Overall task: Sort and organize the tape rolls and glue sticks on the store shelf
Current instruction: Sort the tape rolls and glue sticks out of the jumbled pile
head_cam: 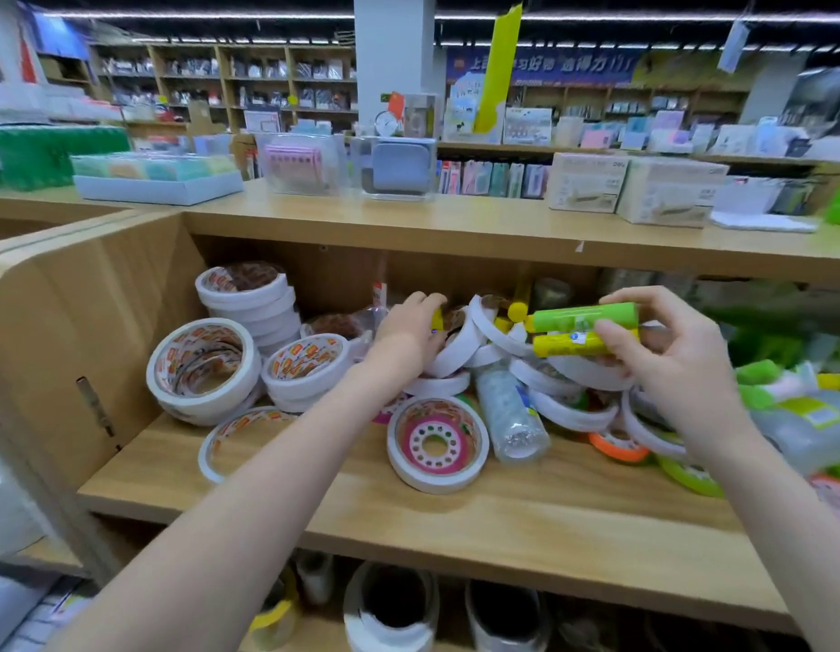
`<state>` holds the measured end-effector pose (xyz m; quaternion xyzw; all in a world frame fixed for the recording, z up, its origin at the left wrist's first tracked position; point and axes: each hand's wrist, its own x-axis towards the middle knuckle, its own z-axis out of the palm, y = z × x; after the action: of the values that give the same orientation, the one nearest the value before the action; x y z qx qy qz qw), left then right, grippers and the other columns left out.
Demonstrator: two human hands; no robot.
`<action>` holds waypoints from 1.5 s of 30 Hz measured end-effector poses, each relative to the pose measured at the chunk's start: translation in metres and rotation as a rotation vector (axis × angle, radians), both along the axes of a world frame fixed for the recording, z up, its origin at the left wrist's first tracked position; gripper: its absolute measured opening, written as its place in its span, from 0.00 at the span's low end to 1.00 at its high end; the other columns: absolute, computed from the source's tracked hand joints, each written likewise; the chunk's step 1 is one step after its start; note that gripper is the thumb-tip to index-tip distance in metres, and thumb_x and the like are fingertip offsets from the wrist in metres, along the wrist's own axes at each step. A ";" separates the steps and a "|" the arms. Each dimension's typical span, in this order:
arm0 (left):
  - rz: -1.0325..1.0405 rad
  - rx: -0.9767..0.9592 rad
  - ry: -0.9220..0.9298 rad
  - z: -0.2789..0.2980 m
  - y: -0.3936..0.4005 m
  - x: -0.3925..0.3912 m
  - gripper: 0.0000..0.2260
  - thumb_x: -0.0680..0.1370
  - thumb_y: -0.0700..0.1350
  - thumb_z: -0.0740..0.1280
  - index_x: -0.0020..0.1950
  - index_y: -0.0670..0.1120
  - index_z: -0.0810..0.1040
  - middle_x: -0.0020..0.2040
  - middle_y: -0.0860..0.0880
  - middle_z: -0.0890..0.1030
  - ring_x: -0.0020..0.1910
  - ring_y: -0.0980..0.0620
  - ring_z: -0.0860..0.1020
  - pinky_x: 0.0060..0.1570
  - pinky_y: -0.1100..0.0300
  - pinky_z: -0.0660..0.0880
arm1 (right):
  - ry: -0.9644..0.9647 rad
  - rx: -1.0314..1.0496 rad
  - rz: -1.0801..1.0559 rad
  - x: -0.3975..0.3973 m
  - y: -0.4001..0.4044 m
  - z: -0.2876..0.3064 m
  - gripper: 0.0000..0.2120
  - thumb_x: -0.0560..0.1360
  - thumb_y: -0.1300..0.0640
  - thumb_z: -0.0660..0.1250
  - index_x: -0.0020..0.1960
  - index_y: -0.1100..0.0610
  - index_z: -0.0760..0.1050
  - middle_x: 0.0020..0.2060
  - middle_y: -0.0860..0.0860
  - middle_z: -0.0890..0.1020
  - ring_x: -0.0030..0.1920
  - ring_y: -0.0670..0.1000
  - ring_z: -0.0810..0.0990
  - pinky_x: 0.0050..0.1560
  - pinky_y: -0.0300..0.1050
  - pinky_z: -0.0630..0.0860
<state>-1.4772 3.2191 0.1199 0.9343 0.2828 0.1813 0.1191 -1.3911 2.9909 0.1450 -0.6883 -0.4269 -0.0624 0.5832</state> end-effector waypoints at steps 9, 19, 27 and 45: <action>-0.177 0.203 -0.775 0.011 -0.039 -0.049 0.12 0.75 0.35 0.65 0.58 0.43 0.75 0.49 0.51 0.75 0.49 0.53 0.68 0.47 0.68 0.64 | 0.141 0.021 -0.120 0.026 -0.040 0.018 0.05 0.73 0.65 0.67 0.48 0.61 0.74 0.35 0.52 0.77 0.26 0.40 0.74 0.25 0.29 0.69; -0.587 -0.027 -0.700 0.023 -0.121 -0.020 0.15 0.74 0.40 0.69 0.61 0.44 0.74 0.51 0.51 0.79 0.51 0.52 0.77 0.51 0.54 0.75 | 0.057 -0.188 -0.313 0.039 -0.122 0.007 0.11 0.71 0.66 0.70 0.50 0.57 0.73 0.31 0.53 0.78 0.25 0.47 0.74 0.24 0.36 0.72; -0.500 0.125 -0.742 0.022 -0.161 0.029 0.16 0.73 0.39 0.68 0.62 0.44 0.76 0.47 0.55 0.74 0.50 0.53 0.69 0.49 0.67 0.70 | -0.077 0.089 -0.426 0.114 -0.155 0.006 0.09 0.70 0.58 0.68 0.45 0.48 0.69 0.47 0.58 0.80 0.40 0.44 0.79 0.44 0.40 0.76; -0.497 -0.148 -0.760 0.019 -0.244 0.152 0.11 0.74 0.37 0.70 0.52 0.45 0.72 0.46 0.49 0.78 0.47 0.57 0.79 0.50 0.59 0.78 | -0.035 -0.232 0.317 0.198 -0.155 -0.002 0.13 0.73 0.63 0.68 0.53 0.50 0.74 0.50 0.47 0.80 0.52 0.41 0.78 0.51 0.36 0.76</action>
<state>-1.3256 2.9755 0.1393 0.8301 -0.0016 0.4562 0.3206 -1.1929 2.8364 0.1426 -0.6737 -0.5445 0.0680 0.4950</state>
